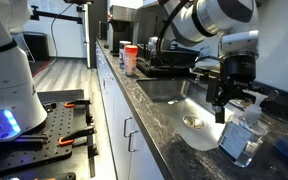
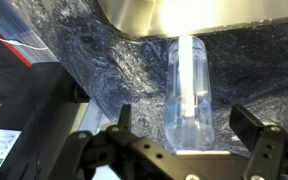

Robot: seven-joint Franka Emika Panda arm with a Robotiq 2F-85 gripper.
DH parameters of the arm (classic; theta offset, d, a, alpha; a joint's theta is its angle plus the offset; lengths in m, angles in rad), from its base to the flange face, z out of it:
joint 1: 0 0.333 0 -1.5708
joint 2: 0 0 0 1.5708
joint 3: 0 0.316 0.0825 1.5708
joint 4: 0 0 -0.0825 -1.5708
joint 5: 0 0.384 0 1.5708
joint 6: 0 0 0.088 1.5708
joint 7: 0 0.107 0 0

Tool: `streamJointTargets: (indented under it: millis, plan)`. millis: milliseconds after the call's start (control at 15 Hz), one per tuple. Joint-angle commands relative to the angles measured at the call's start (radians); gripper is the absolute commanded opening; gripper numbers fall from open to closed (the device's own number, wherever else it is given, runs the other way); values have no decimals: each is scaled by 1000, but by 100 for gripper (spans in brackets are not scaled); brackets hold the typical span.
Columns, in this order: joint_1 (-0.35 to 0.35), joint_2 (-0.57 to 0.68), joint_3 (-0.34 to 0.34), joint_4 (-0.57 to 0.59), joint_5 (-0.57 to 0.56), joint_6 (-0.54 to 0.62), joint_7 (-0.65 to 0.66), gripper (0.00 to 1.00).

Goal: Move the soap bottle backwards

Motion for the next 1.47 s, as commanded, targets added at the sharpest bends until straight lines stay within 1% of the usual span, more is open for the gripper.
streamJointTargets:
  millis: [0,333,400,467,600,733,800,1000,1067,1400]
  plan:
    - [14,15,-21,6,-6,53,-67,100]
    - [18,27,-31,1,-4,112,-125,100]
    - [21,29,-34,2,-5,119,-130,94]
    - [24,31,-39,1,-9,133,-130,74]
    - [29,34,-48,2,-8,145,-131,68]
    - [35,32,-58,3,-9,152,-125,53]
    - [38,28,-65,1,-14,158,-117,44]
    - [46,10,-84,-2,-14,167,-108,22]
    - [47,3,-89,-2,-11,170,-105,17]
    - [45,-19,-109,9,-8,186,-98,17]
